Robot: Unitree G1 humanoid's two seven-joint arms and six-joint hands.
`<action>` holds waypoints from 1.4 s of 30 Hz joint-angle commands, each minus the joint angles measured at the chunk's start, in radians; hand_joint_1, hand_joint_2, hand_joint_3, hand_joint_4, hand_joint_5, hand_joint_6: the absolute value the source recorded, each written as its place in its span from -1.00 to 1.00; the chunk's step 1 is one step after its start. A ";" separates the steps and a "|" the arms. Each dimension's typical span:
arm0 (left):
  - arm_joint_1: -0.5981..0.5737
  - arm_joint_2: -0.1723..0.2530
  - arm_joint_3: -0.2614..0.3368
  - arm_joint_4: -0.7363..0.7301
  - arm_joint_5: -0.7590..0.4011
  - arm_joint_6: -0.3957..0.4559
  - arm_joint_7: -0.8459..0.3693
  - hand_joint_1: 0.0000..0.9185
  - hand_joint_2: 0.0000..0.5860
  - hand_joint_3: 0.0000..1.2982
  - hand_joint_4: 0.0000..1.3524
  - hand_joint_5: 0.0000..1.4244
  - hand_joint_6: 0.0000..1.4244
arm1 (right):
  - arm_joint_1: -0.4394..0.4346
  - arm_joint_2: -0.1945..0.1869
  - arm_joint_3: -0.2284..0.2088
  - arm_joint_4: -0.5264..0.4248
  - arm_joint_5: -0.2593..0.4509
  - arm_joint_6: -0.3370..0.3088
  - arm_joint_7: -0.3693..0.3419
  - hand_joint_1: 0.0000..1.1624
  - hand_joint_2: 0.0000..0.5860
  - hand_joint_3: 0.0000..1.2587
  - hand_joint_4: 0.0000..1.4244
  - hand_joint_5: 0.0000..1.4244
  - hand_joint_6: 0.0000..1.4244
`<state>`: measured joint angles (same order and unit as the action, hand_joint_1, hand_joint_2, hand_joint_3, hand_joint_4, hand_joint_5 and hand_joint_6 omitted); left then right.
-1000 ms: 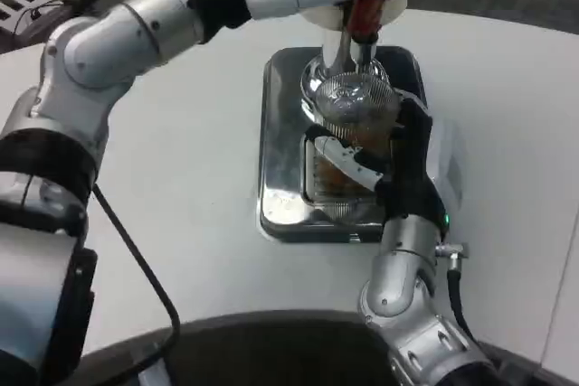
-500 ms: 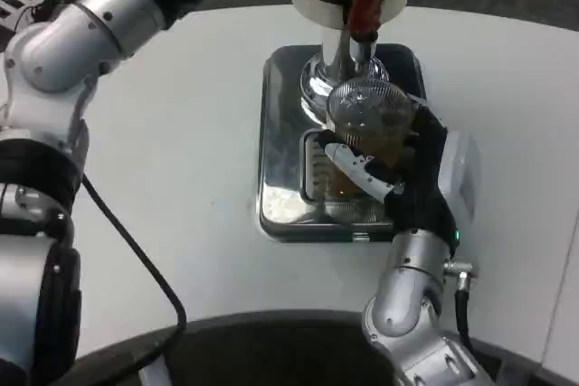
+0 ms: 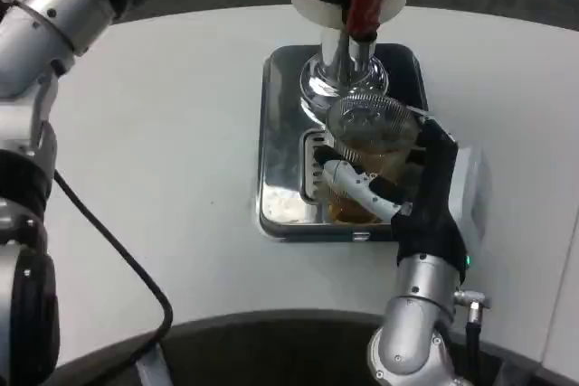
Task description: Grasp the cup under the faucet to collect the drink, then remove the cup.
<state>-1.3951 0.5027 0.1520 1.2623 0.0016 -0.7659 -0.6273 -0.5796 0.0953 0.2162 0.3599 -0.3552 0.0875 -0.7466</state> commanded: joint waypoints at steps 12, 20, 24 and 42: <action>0.183 0.075 0.052 -0.064 -0.059 -0.018 -0.023 -1.00 -0.97 -0.50 -0.49 -0.35 -0.53 | 0.188 0.031 0.054 -0.356 -0.112 0.112 0.131 0.52 -0.43 0.40 0.43 0.39 -0.08; 0.356 0.096 0.049 -0.125 -0.058 -0.047 -0.021 -1.00 -0.96 -0.50 -0.49 -0.36 -0.52 | 0.276 0.021 0.085 -0.513 -0.185 0.183 0.221 0.60 -0.50 0.44 0.46 0.41 -0.04; 0.435 0.095 0.049 -0.166 -0.064 -0.054 -0.023 -1.00 -0.95 -0.50 -0.49 -0.36 -0.52 | 0.283 0.014 0.103 -0.543 -0.223 0.205 0.239 0.63 -0.51 0.46 0.48 0.45 -0.04; 0.701 0.157 -0.064 -0.450 0.064 -0.135 0.053 -1.00 -0.84 -0.66 -0.79 -0.70 -0.71 | 0.330 0.023 0.140 -0.675 -0.210 0.276 0.349 0.71 -0.53 0.52 0.52 0.51 0.03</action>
<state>-0.7352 0.6312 0.1021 0.8789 0.0465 -0.8879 -0.5948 -0.2756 0.0684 0.3314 -0.2668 -0.5631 0.3659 -0.4136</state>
